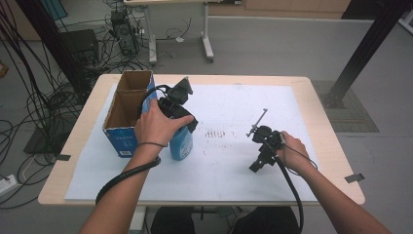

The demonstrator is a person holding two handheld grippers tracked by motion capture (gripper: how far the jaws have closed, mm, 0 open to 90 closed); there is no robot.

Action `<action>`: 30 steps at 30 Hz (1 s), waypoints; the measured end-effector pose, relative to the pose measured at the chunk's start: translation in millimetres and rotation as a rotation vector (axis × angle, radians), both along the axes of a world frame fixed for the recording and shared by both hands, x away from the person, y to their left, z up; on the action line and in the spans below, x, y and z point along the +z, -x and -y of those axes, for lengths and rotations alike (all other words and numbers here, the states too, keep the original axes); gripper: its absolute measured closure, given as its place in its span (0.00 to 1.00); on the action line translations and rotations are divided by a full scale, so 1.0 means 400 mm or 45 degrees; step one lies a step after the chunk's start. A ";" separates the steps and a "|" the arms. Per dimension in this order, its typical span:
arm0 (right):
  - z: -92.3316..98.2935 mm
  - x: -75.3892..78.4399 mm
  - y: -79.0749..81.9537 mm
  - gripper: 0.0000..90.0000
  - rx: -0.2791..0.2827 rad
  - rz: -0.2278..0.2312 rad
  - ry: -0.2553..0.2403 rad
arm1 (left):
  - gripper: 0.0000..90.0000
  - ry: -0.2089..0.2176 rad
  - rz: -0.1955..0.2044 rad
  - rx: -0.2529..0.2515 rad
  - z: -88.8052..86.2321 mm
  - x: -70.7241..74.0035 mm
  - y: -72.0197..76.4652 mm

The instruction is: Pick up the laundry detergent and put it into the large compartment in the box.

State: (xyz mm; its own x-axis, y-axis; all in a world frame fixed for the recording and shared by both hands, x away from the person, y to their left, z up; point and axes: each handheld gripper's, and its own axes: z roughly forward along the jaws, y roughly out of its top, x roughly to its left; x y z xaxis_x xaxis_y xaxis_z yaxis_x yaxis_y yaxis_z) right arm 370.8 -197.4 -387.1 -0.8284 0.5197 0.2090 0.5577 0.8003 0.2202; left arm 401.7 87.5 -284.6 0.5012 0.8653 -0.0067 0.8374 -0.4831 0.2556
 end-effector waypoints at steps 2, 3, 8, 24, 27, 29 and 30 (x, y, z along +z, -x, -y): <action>0.001 0.000 0.000 0.09 0.003 0.002 0.001 | 0.11 -0.003 0.000 0.001 0.000 0.000 0.000; 0.000 0.000 0.000 0.09 0.002 -0.001 0.000 | 0.11 -0.002 0.000 0.000 -0.001 0.000 0.000; 0.000 0.001 0.000 0.09 0.003 0.003 0.004 | 0.11 0.006 0.004 0.000 -0.002 0.004 0.000; 0.000 0.003 0.000 0.09 0.002 0.008 0.008 | 0.10 0.027 0.012 0.010 -0.005 0.010 0.004; 0.000 0.003 0.000 0.09 0.002 0.010 0.013 | 0.10 0.023 0.014 0.007 -0.005 0.012 0.003; 0.000 0.004 0.000 0.09 0.002 0.011 0.011 | 0.10 0.020 0.013 0.009 -0.004 0.013 0.003; 0.000 0.004 0.000 0.09 0.002 0.011 0.011 | 0.10 0.020 0.013 0.009 -0.004 0.013 0.003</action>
